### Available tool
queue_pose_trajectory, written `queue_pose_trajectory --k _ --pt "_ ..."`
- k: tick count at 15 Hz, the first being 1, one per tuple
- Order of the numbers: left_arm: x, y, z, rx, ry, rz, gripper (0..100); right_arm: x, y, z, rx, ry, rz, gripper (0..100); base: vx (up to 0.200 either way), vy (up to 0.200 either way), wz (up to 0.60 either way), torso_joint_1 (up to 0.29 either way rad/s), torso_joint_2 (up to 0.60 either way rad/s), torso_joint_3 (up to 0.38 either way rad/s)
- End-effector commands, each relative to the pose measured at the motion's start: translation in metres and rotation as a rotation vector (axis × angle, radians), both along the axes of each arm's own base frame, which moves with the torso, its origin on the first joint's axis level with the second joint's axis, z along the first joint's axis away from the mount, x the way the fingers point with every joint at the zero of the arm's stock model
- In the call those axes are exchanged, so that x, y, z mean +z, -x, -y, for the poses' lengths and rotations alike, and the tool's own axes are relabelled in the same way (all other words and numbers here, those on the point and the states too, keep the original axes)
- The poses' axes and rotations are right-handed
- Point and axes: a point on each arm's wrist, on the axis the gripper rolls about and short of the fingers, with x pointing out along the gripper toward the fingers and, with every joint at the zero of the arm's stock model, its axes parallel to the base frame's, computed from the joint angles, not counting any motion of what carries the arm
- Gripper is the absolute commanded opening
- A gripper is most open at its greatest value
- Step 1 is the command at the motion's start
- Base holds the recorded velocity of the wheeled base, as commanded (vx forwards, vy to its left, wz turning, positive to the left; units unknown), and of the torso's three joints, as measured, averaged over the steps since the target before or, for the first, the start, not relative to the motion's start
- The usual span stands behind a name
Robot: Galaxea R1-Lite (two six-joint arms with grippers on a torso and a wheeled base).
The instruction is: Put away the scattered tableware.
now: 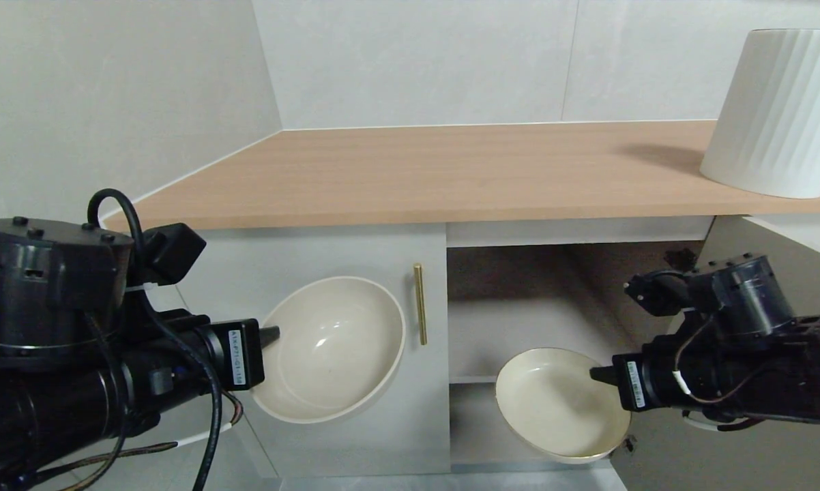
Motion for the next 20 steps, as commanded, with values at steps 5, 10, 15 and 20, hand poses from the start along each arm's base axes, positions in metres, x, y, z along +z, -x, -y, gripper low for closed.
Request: queue_pose_trajectory --k 5,10,15,20 --pt "-0.002 -0.001 0.001 0.000 -0.004 -0.007 0 -0.110 -0.073 -0.021 -0.129 0.080 -0.062 0 0.000 0.000 0.00 0.000 0.00 0.000" --pt "-0.006 -0.003 0.002 0.002 -0.013 -0.022 0 -0.141 -0.121 -0.013 -0.260 0.115 -0.042 0 0.000 0.000 0.00 0.000 0.00 0.000" --pt "-0.008 -0.005 0.002 0.002 -0.017 -0.031 0 -0.164 -0.148 -0.011 -0.364 0.141 0.042 0 0.000 0.000 0.00 0.000 0.00 0.000" --pt "-0.008 -0.005 0.002 0.004 -0.014 -0.032 0 -0.168 -0.170 -0.010 -0.450 0.121 0.086 0 0.000 0.000 0.00 0.000 0.00 0.000"
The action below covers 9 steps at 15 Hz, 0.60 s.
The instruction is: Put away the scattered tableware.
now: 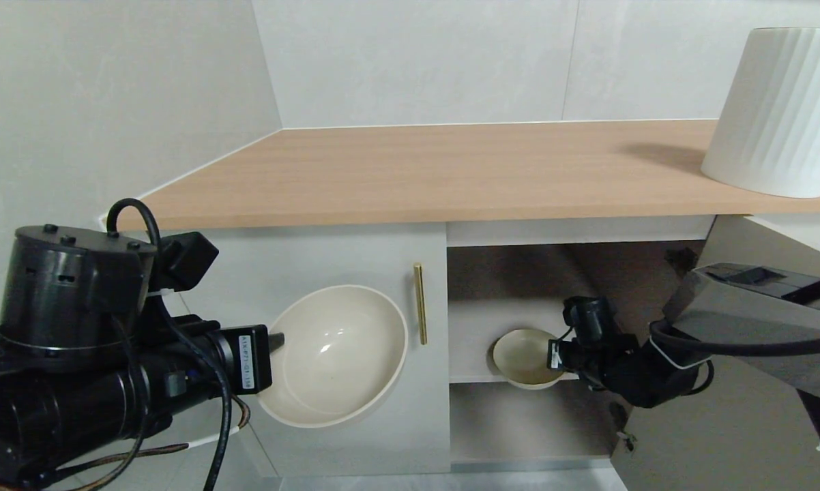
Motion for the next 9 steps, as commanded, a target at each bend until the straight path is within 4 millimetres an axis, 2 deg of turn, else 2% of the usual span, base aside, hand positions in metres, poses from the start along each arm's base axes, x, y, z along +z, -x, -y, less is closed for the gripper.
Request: queue_pose_trajectory --k 1,5,9 --pt "0.000 0.000 0.000 0.000 0.000 -0.001 0 -0.007 -0.007 0.002 -0.018 0.005 0.001 0 0.000 0.000 0.00 0.000 0.00 0.000" --pt "0.000 0.000 0.000 0.000 0.000 -0.001 0 -0.006 -0.023 0.004 -0.104 -0.004 0.050 0 0.000 0.000 0.00 0.000 0.00 0.000" --pt "0.000 0.000 0.000 0.000 0.000 -0.001 0 -0.007 -0.026 0.004 -0.119 0.003 0.059 0 0.000 0.000 0.00 0.000 0.00 0.000"
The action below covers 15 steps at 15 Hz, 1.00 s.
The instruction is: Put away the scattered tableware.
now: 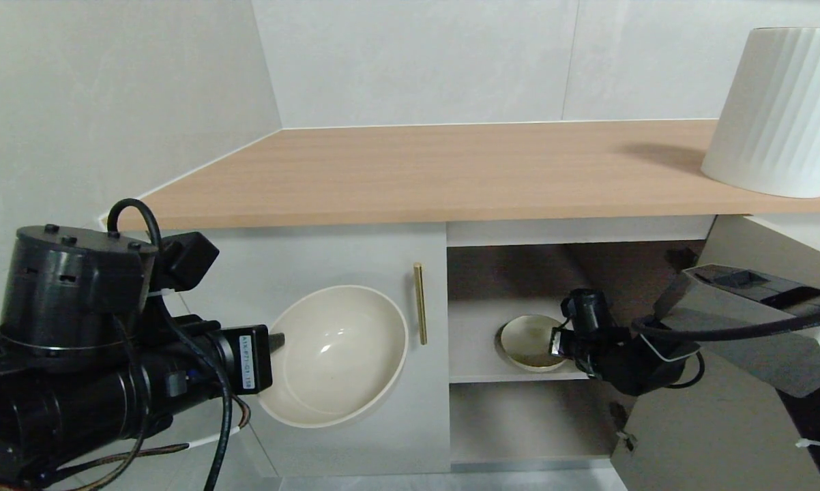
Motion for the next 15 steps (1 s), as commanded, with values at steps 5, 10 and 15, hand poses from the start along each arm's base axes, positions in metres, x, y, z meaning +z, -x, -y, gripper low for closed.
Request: queue_pose_trajectory --k 5,10,15 --pt "-0.001 -0.001 0.001 0.000 -0.003 -0.006 0 0.001 -0.006 -0.002 -0.019 -0.014 0.024 0 0.000 0.000 0.00 0.000 0.00 0.000" --pt "-0.004 -0.003 0.002 0.000 -0.009 -0.016 0 0.001 -0.006 -0.002 -0.026 -0.012 0.029 100 0.000 0.000 0.00 0.000 0.00 0.000" --pt "-0.016 -0.020 0.014 -0.011 -0.021 -0.026 0 0.047 0.026 -0.004 0.018 -0.032 0.051 100 0.000 0.000 0.00 0.000 0.00 0.000"
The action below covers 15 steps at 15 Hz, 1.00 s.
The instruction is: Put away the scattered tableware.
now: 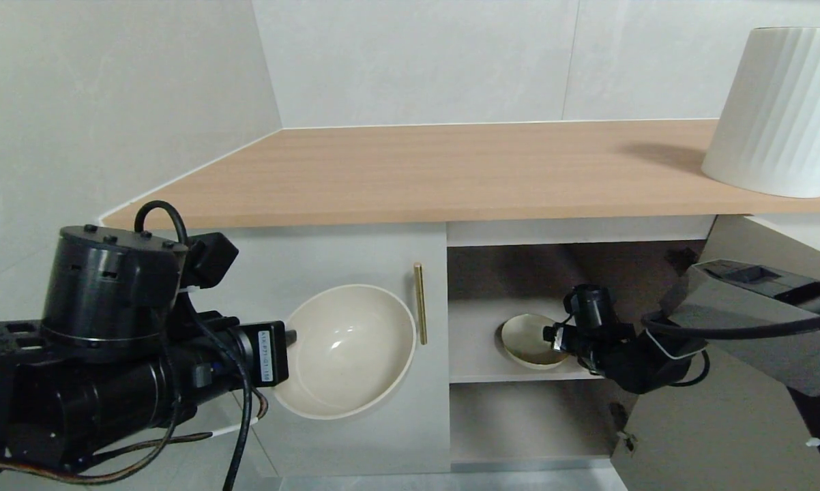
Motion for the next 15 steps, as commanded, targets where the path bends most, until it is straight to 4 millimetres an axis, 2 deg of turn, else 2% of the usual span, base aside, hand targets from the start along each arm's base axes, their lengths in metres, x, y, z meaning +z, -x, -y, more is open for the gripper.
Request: queue_pose_trajectory --k 1,3,5,8,9,11,13,15 --pt "-0.014 -0.011 0.011 -0.017 -0.026 -0.034 0 0.050 0.038 -0.011 0.106 -0.038 0.027 100 0.000 0.000 0.00 0.000 0.00 0.000" --pt "-0.024 -0.017 0.028 -0.062 -0.048 -0.059 0 0.093 0.077 -0.026 0.271 -0.108 0.055 100 0.000 0.000 0.00 0.000 0.00 0.000" --pt "-0.037 -0.021 0.039 -0.085 -0.074 -0.099 0 0.126 0.111 -0.037 0.372 -0.103 0.065 100 0.000 0.000 0.00 0.000 0.00 0.000" --pt "-0.060 -0.025 0.062 -0.137 -0.106 -0.129 0 0.164 0.162 -0.049 0.544 -0.135 0.053 100 0.000 0.000 0.00 0.000 0.00 0.000" --pt "-0.067 -0.024 0.069 -0.146 -0.128 -0.135 0 0.171 0.175 -0.053 0.604 -0.147 0.033 100 0.000 0.000 0.00 0.000 0.00 0.000" --pt "-0.077 -0.022 0.077 -0.151 -0.166 -0.151 0 0.171 0.189 -0.058 0.680 -0.156 -0.019 100 0.000 0.000 0.00 0.000 0.00 0.000" --pt "-0.079 -0.019 0.081 -0.166 -0.174 -0.155 0 0.162 0.194 -0.066 0.718 -0.150 -0.058 100 0.000 0.000 0.00 0.000 0.00 0.000" --pt "-0.080 -0.016 0.084 -0.181 -0.177 -0.156 0 0.144 0.198 -0.078 0.748 -0.122 -0.116 100 0.000 0.000 0.00 0.000 0.00 0.000"
